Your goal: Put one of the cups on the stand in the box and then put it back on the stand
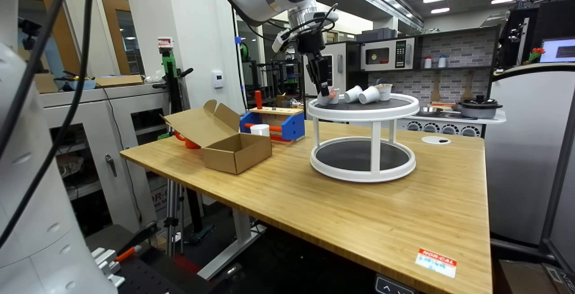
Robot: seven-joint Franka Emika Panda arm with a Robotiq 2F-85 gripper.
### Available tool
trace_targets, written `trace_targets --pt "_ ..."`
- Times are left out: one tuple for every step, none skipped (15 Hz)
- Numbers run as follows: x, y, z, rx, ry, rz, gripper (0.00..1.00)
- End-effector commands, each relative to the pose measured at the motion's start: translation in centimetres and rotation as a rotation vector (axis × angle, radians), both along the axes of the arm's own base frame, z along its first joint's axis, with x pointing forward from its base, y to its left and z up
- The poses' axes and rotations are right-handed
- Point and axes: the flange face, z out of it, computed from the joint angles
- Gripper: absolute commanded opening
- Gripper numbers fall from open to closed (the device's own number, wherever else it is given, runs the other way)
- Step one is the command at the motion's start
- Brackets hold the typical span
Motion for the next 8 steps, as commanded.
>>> trace_targets --pt "-0.4 0.0 0.6 -0.02 -0.006 0.015 0.13" --pt "-0.6 0.1 1.1 -0.038 -0.019 0.034 0.13" --pt "-0.6 0.2 1.6 -0.051 -0.029 0.046 0.13" --pt "-0.7 0.4 2.2 -0.06 -0.041 0.056 0.13" --pt "-0.9 0.5 2.8 -0.07 -0.051 0.064 0.13" --pt "-1.1 0.7 3.6 -0.079 -0.061 0.076 0.13" --pt "-1.4 1.0 4.2 -0.09 -0.069 0.092 0.13" --pt "-1.8 1.4 4.9 -0.1 -0.079 0.11 0.13"
